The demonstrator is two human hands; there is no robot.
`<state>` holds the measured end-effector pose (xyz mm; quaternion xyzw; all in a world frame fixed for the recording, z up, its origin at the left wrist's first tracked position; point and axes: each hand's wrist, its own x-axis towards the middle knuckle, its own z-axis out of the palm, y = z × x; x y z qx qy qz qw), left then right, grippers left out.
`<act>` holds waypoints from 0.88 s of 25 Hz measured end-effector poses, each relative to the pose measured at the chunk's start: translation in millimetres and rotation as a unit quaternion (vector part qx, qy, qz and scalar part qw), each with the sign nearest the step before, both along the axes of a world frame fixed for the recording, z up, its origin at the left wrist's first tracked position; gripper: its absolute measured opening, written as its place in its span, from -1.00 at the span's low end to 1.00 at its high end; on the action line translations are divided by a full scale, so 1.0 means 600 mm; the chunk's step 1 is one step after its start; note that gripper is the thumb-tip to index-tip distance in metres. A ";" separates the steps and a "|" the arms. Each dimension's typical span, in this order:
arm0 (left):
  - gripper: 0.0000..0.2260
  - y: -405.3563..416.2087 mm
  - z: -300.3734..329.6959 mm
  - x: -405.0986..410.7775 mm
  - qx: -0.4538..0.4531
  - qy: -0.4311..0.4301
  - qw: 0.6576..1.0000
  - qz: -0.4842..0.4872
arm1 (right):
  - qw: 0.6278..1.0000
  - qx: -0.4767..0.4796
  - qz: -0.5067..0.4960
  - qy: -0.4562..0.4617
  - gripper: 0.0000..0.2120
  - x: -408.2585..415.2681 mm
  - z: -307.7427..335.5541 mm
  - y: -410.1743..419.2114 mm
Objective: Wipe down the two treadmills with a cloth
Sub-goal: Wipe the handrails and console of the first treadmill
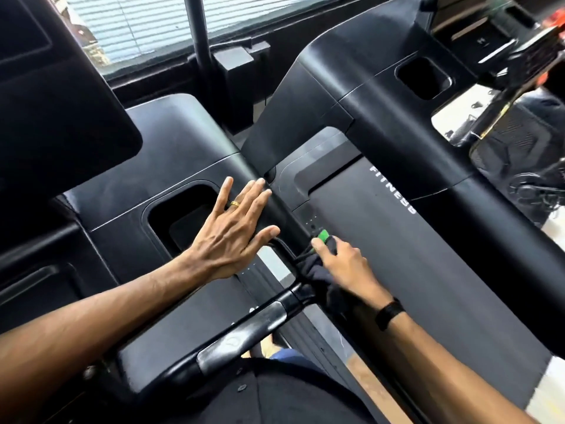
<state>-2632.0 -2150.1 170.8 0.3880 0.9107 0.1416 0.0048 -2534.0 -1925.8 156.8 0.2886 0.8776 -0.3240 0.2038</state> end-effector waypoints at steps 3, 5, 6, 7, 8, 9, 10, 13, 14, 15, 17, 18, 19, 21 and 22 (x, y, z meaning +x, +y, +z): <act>-0.27 -0.001 -0.002 0.000 0.005 0.011 1.000 -0.011 | 0.988 0.133 0.061 0.048 -0.50 -0.008 0.042 -0.095; -0.26 0.000 0.000 0.000 0.008 0.016 1.000 -0.018 | 0.991 0.095 0.056 0.076 -0.55 -0.060 0.042 -0.104; -0.26 0.001 0.000 0.001 0.009 0.018 1.000 -0.022 | 0.996 0.034 0.023 0.074 -0.59 -0.086 0.039 -0.092; -0.26 0.001 0.000 0.001 0.008 0.020 0.999 -0.027 | 0.997 -0.032 -0.006 0.063 -0.62 -0.105 0.020 -0.062; -0.27 0.001 -0.001 0.001 0.002 0.023 0.999 -0.034 | 0.996 -0.075 -0.015 0.035 -0.66 -0.108 0.012 -0.033; -0.27 0.000 -0.002 0.000 -0.005 0.026 0.999 -0.038 | 0.994 -0.110 -0.009 0.005 -0.68 -0.098 0.003 -0.010; -0.28 -0.001 -0.003 0.000 -0.009 0.034 0.999 -0.038 | 0.990 -0.138 -0.027 -0.015 -0.66 -0.077 0.000 0.005; -0.28 -0.002 -0.008 -0.001 -0.010 0.048 0.998 -0.024 | 0.990 -0.111 -0.062 -0.054 -0.51 -0.005 -0.001 0.030; -0.28 -0.001 -0.009 -0.001 -0.009 0.049 0.999 -0.019 | 0.993 -0.065 -0.083 -0.044 -0.47 0.014 -0.002 0.028; -0.29 0.000 -0.010 -0.001 -0.007 0.051 0.999 -0.016 | 0.997 0.007 -0.075 -0.036 -0.45 0.034 0.001 0.015; -0.30 0.003 -0.012 -0.002 -0.007 0.053 0.998 -0.014 | 0.988 0.151 -0.017 0.007 -0.46 0.067 0.017 -0.047; -0.30 0.002 -0.012 -0.003 -0.009 0.055 0.998 -0.011 | 0.974 0.218 0.029 0.051 -0.44 0.075 0.025 -0.082; -0.30 0.001 -0.010 -0.002 -0.010 0.058 0.998 -0.007 | 0.962 0.256 0.056 0.081 -0.42 0.073 0.030 -0.107; -0.31 0.001 -0.004 0.001 -0.011 0.063 0.998 -0.003 | 0.951 0.261 0.103 0.130 -0.39 0.048 0.026 -0.115; -0.31 0.001 0.000 0.003 -0.012 0.063 0.998 0.000 | 0.958 0.222 0.111 0.141 -0.40 0.029 0.024 -0.106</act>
